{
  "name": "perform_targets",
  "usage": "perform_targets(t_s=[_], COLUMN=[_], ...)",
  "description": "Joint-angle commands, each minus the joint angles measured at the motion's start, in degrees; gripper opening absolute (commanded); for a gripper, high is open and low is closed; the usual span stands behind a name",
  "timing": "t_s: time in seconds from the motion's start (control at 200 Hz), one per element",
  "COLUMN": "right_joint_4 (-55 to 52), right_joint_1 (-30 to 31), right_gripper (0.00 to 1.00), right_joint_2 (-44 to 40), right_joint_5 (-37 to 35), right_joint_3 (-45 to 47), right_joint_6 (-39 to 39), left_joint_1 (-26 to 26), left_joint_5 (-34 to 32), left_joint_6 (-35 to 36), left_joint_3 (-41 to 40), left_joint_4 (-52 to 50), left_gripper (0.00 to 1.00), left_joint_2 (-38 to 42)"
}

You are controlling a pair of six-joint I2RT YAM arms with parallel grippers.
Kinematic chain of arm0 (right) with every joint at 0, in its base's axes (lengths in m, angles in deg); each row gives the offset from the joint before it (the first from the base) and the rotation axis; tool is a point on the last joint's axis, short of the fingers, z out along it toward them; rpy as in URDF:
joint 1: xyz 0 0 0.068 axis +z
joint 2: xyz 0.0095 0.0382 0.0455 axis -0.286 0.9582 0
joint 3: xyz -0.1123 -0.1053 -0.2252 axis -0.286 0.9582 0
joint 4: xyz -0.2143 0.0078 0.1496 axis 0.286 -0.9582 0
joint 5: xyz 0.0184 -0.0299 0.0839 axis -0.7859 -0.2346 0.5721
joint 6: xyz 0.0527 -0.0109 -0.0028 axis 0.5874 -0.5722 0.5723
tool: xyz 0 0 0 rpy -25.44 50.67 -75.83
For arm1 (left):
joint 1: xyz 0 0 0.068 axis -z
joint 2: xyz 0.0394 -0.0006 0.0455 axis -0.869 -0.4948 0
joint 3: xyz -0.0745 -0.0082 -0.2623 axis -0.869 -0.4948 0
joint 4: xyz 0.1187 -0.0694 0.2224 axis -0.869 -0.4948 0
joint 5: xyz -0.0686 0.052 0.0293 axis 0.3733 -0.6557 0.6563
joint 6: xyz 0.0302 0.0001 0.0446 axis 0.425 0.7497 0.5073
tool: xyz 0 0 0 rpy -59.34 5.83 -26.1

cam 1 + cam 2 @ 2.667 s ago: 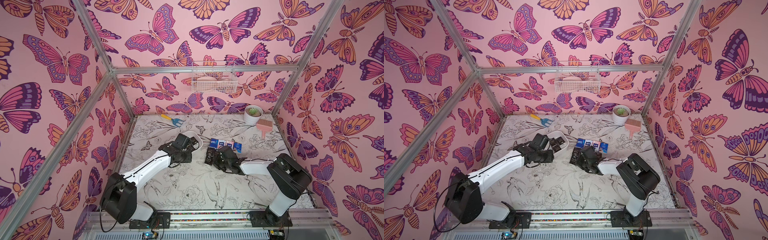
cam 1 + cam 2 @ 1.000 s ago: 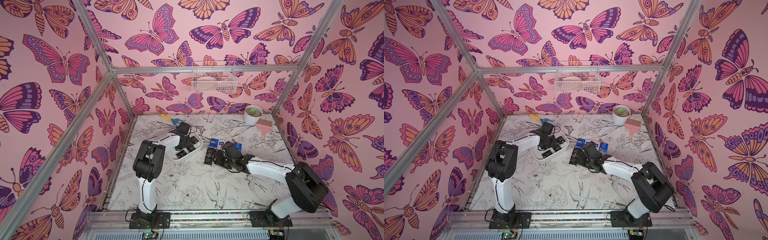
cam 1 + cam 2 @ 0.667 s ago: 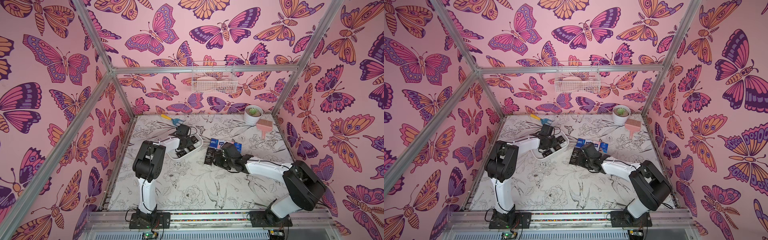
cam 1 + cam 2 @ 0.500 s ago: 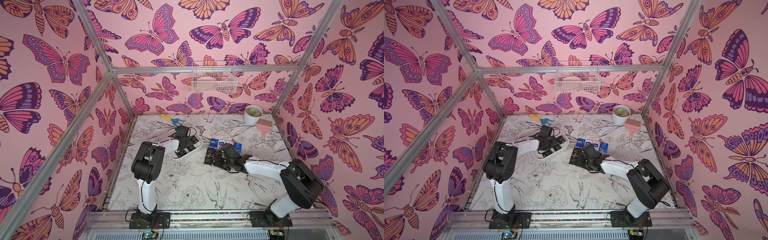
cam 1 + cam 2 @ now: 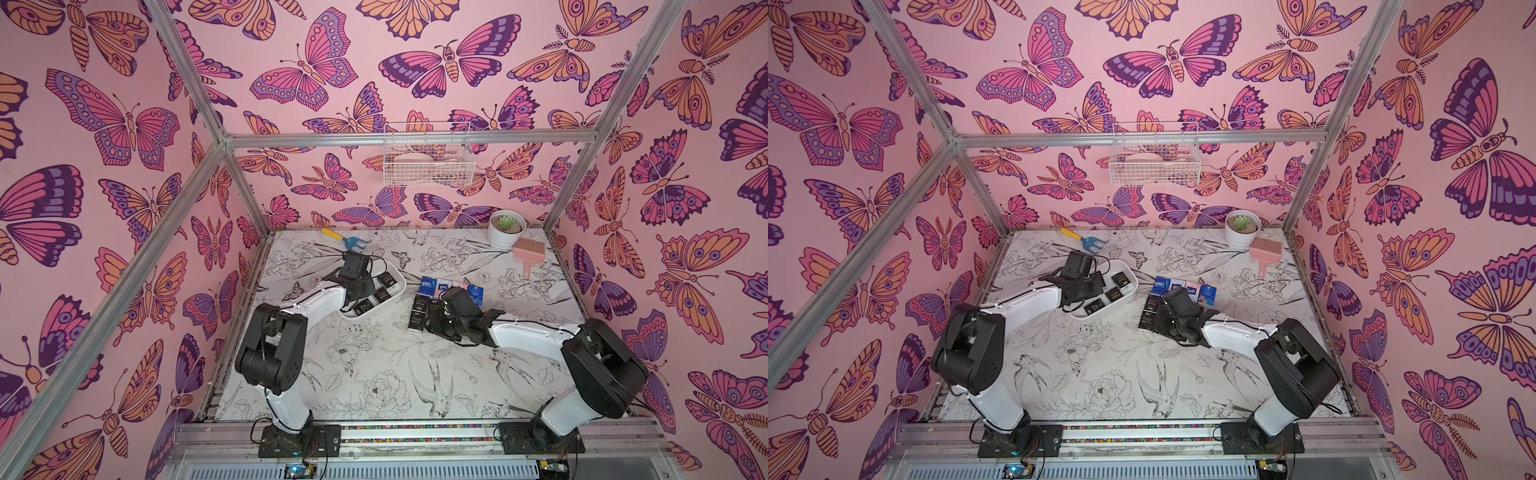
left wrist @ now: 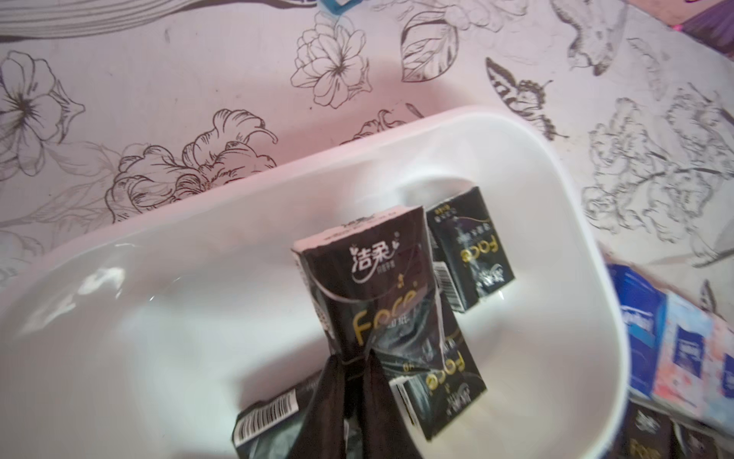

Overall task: Take the pocket tissues out of the storage box
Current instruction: Pick up the pocket tissues from the storage box, then place the pocket tissues at the center of the board.

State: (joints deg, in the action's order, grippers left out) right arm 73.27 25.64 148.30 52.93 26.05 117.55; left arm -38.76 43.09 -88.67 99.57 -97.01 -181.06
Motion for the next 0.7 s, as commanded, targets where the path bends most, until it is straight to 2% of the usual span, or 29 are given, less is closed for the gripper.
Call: perform_targets(t_s=[0.0, 0.15, 0.285, 0.451, 0.696], right_joint_4=[-3.14, -7.17, -9.78, -15.18, -18.65], right_joint_1=[-1.84, -5.99, -10.77, -13.12, -14.14], right_gripper=[0.49, 0.50, 0.50, 0.50, 0.51], right_joint_2=[-3.92, -8.19, -12.29, -15.42, -17.85], right_joint_5=[-0.23, -1.41, -1.60, -2.97, -2.45], right_joint_3=[1.53, 4.13, 7.15, 7.31, 7.70], right_joint_6=[-1.10, -2.30, -2.55, -4.75, -5.80], left_joint_1=[1.33, 7.55, 16.91, 27.49, 33.96], left_joint_5=[3.76, 6.47, 10.25, 11.59, 12.67], left_joint_6=[4.85, 7.86, 6.60, 4.84, 1.28], left_joint_3=[-1.27, -0.93, -0.54, 2.71, 7.41], left_joint_4=[-5.27, -10.58, -11.11, -10.97, -10.17], left_gripper=[0.02, 0.03, 0.05, 0.06, 0.06], left_joint_2=[5.12, 10.40, 10.52, 4.03, -7.10])
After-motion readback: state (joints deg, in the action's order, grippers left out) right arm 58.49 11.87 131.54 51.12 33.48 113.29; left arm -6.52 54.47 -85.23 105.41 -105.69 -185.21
